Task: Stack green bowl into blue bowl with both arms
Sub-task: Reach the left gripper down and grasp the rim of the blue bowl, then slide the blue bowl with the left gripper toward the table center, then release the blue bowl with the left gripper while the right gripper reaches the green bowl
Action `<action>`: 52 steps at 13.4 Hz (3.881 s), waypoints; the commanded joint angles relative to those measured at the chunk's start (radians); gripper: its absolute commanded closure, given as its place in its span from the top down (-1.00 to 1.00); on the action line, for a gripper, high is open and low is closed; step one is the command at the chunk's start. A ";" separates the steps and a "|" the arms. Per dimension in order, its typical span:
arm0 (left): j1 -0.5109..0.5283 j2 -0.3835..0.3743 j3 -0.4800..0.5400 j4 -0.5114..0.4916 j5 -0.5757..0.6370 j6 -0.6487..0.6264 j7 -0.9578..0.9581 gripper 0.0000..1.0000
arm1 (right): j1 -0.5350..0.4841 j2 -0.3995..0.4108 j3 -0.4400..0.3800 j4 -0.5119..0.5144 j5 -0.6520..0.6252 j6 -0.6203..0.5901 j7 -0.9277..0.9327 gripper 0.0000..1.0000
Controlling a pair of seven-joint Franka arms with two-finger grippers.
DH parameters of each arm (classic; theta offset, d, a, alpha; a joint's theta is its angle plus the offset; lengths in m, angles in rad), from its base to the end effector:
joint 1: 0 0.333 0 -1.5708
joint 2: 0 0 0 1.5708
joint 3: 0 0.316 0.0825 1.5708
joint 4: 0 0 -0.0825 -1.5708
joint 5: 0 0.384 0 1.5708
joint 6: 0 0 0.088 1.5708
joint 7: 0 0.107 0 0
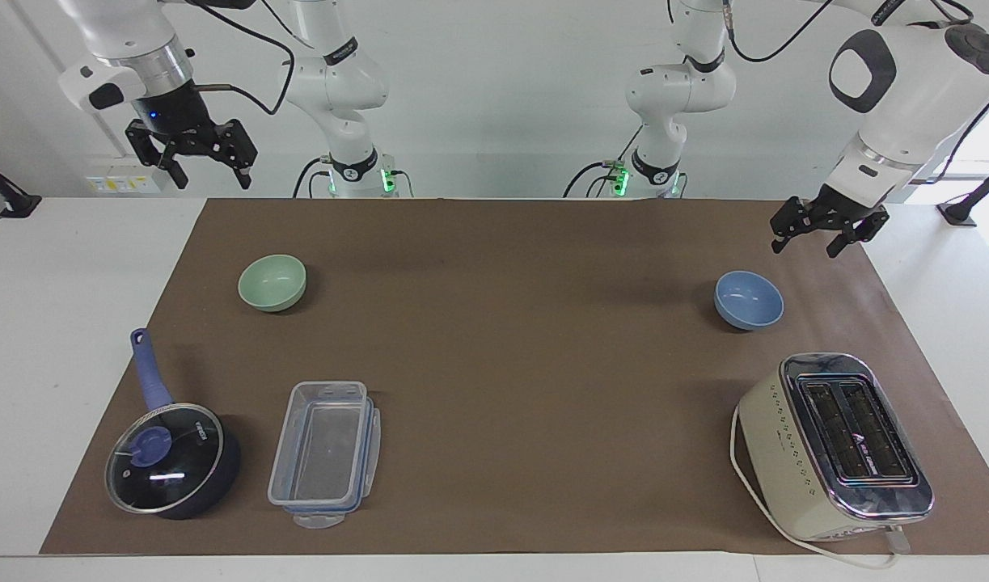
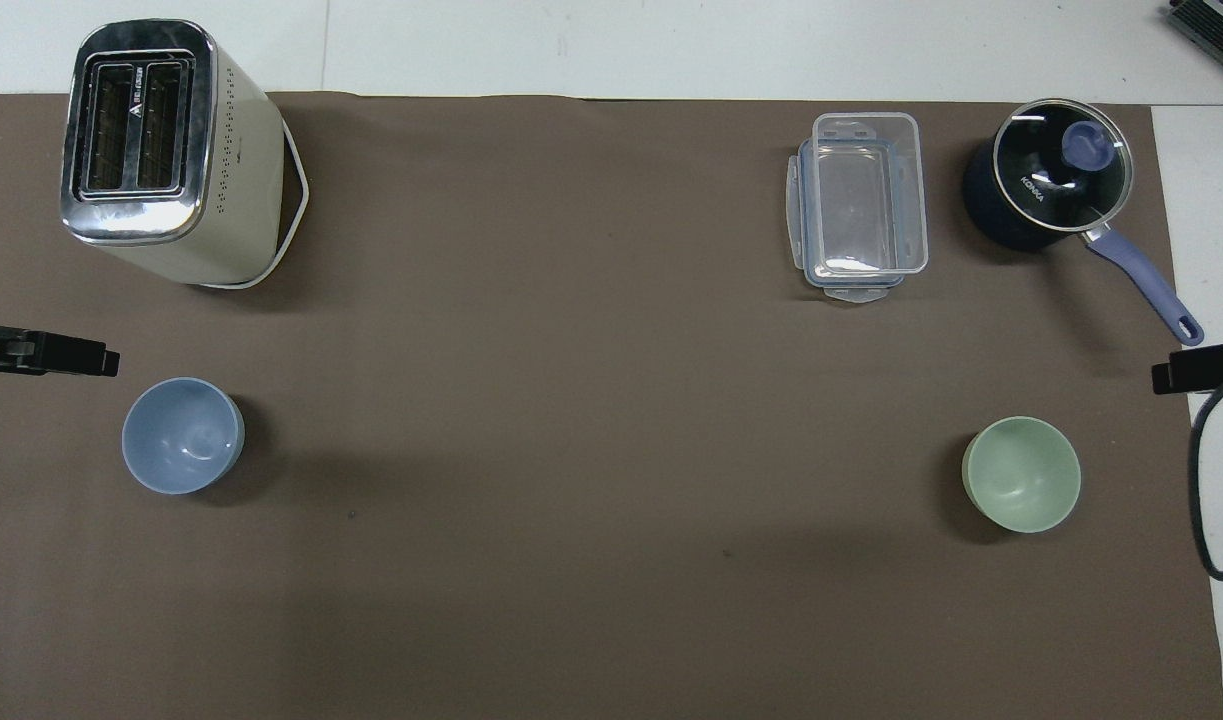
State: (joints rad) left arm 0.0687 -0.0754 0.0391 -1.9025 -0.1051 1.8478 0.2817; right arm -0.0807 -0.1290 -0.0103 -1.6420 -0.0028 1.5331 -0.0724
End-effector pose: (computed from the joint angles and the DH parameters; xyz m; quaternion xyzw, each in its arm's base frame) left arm 0.5388 0.0505 0.5320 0.9959 -0.0730 0.0202 0.0492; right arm 0.5077 -0.0470 0.6563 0.9999 -0.0093 0.0100 0.0015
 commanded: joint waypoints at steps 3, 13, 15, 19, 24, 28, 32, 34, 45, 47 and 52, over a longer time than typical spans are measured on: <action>0.101 0.011 -0.005 -0.177 -0.097 0.175 0.190 1.00 | -0.007 -0.003 0.006 0.005 -0.003 -0.013 0.005 1.00; 0.174 0.192 -0.005 -0.309 -0.189 0.394 0.309 0.83 | -0.007 -0.004 0.007 0.005 -0.003 -0.013 0.005 1.00; 0.177 0.187 -0.005 -0.320 -0.202 0.398 0.313 0.23 | -0.005 -0.004 0.007 0.005 -0.003 -0.011 0.005 1.00; 0.197 0.171 -0.004 -0.325 -0.202 0.308 0.386 -1.00 | -0.005 -0.004 0.007 0.005 -0.003 -0.011 0.005 1.00; 0.181 0.143 -0.001 -0.317 -0.200 0.249 0.375 -1.00 | -0.005 -0.004 0.007 0.005 -0.003 -0.011 0.005 1.00; 0.111 0.062 -0.002 -0.319 -0.200 0.185 0.331 -1.00 | -0.007 -0.004 0.007 0.005 -0.003 -0.011 0.005 1.00; -0.088 0.045 -0.004 -0.317 -0.189 0.204 0.072 -1.00 | -0.005 -0.004 0.007 0.005 -0.003 -0.011 0.006 1.00; -0.212 0.052 -0.005 -0.319 -0.189 0.281 -0.100 -1.00 | -0.005 -0.006 0.007 0.005 -0.006 -0.011 0.008 1.00; -0.760 0.200 -0.011 -0.296 -0.191 0.597 -0.638 -1.00 | -0.007 -0.012 0.007 -0.004 -0.009 -0.008 0.008 1.00; -0.783 0.203 -0.011 -0.296 -0.191 0.597 -0.639 -0.78 | -0.010 -0.015 0.007 -0.015 -0.011 0.019 0.002 1.00; -0.767 0.204 -0.004 -0.283 -0.189 0.577 -0.630 -0.19 | -0.022 -0.015 0.000 -0.140 -0.011 0.109 -0.013 1.00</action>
State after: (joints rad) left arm -0.6952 0.1244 0.0211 -2.2028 -0.2937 2.4354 -0.3518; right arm -0.0908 -0.1284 -0.0109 -1.6899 -0.0029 1.5642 -0.0724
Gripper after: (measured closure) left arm 0.648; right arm 0.000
